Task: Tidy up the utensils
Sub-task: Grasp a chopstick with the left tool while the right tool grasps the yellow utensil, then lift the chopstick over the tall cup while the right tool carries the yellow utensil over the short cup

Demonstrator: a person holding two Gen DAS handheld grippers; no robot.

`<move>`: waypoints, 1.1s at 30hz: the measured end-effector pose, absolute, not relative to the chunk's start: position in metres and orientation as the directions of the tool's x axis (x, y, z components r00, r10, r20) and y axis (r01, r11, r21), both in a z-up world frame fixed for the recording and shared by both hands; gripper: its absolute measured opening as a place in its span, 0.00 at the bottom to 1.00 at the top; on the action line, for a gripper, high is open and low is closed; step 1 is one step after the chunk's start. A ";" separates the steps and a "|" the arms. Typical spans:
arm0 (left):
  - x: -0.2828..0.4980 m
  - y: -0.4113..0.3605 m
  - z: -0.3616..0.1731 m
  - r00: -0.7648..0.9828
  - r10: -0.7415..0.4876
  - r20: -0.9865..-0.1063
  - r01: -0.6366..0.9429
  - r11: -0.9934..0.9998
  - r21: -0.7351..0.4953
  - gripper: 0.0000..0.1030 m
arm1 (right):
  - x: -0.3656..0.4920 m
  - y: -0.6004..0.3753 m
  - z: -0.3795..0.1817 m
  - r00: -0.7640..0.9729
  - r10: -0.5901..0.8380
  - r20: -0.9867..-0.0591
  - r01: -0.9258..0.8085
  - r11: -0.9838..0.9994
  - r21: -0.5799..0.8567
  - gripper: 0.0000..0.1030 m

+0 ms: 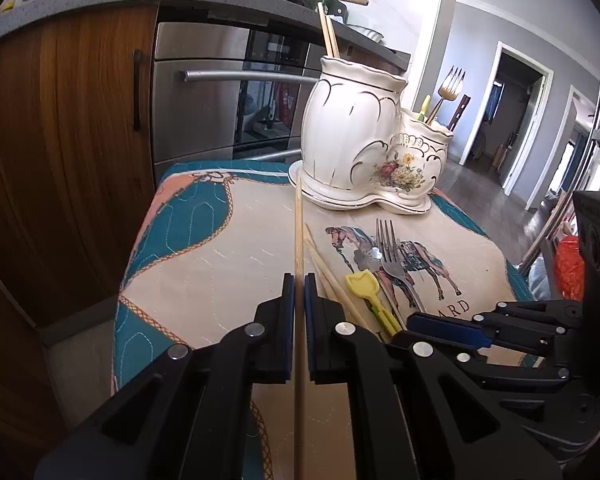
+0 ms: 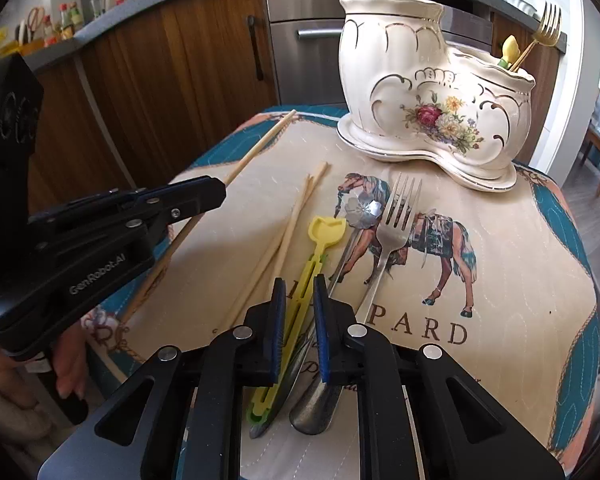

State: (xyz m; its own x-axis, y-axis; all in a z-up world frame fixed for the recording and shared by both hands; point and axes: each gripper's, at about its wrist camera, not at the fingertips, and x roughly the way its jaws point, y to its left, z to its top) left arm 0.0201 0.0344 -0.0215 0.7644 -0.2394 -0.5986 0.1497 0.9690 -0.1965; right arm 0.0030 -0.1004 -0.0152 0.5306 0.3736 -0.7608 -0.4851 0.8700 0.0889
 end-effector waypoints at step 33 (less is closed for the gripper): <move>0.000 0.043 0.008 0.851 -0.296 -0.433 0.210 0.949 -0.236 0.05 | 0.016 -0.166 0.031 0.689 0.523 -0.502 -0.460 0.851 0.255 0.11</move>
